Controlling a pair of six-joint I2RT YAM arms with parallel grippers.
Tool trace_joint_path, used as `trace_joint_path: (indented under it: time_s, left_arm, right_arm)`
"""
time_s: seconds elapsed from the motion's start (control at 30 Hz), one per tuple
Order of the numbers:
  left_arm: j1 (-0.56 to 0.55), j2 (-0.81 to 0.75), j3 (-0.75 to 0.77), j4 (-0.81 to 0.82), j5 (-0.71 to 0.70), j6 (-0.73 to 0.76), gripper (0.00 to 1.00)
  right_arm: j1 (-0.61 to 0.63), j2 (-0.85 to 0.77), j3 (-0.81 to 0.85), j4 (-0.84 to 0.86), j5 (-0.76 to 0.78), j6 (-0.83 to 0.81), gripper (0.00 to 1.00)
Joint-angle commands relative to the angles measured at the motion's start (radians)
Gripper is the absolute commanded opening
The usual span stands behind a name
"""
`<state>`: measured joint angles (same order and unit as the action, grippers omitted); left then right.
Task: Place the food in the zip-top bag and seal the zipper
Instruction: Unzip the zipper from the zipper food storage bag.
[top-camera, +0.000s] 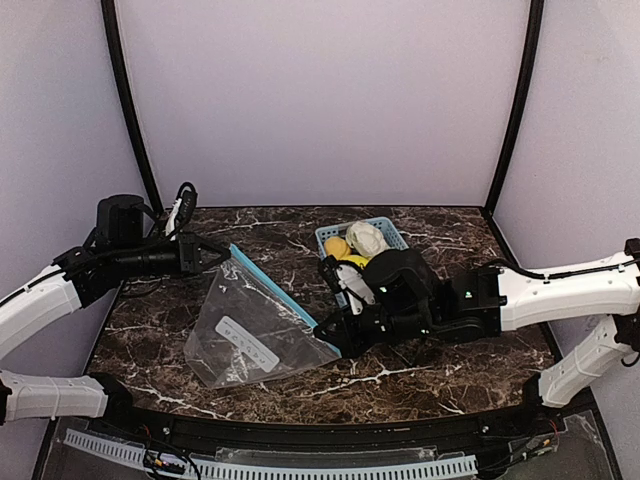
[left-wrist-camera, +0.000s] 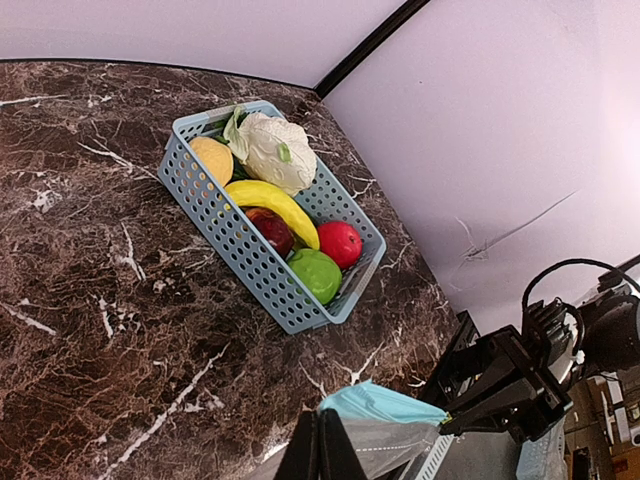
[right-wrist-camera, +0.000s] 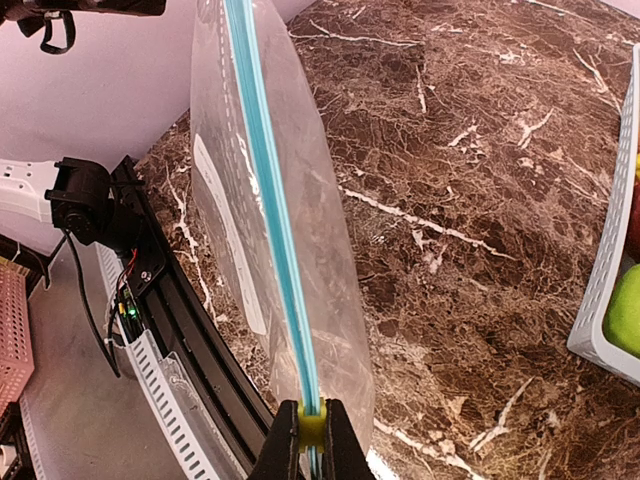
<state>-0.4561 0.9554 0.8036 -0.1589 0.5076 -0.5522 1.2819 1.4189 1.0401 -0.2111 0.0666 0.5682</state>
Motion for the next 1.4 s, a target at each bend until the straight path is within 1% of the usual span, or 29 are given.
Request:
trace_joint_path:
  time_s: [0.0,1.37]
  left_arm:
    - [0.033,-0.014,0.044,0.025,-0.064,0.017,0.01]
    - [0.077,-0.039,0.040,-0.007,-0.038,0.031,0.01]
  right_arm:
    - [0.000,-0.018,-0.040,-0.114,-0.028,0.027,0.00]
    - [0.000,-0.045,-0.092,-0.125,-0.039,0.070,0.00]
